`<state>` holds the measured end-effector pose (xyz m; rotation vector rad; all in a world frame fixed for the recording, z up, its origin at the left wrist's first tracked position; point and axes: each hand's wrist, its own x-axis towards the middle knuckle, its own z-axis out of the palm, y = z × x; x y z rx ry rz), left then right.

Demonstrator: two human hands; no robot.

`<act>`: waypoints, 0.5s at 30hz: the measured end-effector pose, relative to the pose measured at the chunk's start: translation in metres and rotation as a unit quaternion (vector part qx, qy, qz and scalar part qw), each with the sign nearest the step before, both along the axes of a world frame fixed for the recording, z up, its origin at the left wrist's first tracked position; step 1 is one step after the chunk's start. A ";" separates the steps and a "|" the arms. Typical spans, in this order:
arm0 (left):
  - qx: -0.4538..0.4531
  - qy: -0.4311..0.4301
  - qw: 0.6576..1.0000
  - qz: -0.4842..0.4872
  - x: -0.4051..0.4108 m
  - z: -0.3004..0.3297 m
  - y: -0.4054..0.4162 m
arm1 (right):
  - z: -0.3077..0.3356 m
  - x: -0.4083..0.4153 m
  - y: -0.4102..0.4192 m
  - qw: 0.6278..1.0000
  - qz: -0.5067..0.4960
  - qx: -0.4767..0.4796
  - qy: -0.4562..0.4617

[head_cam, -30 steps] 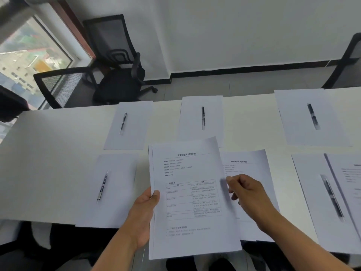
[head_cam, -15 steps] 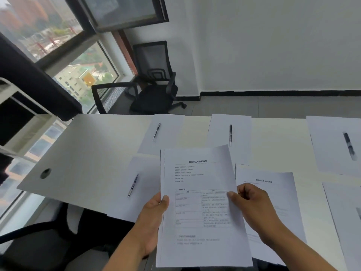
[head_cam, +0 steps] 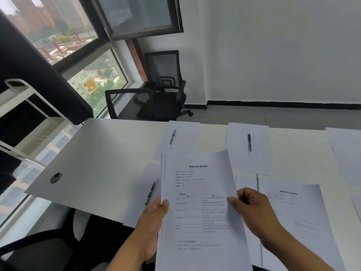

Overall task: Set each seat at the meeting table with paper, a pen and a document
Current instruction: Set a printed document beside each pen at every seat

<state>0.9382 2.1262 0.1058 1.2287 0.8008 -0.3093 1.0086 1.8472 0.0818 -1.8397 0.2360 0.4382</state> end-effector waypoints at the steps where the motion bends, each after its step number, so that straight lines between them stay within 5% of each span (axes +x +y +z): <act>1: 0.000 0.000 1.000 -0.005 0.001 -0.001 0.008 | 0.001 0.001 0.008 1.000 -0.002 -0.008 0.002; 15: -0.039 0.039 0.996 -0.064 0.015 -0.052 0.181 | -0.033 -0.013 0.175 0.996 -0.051 -0.049 0.050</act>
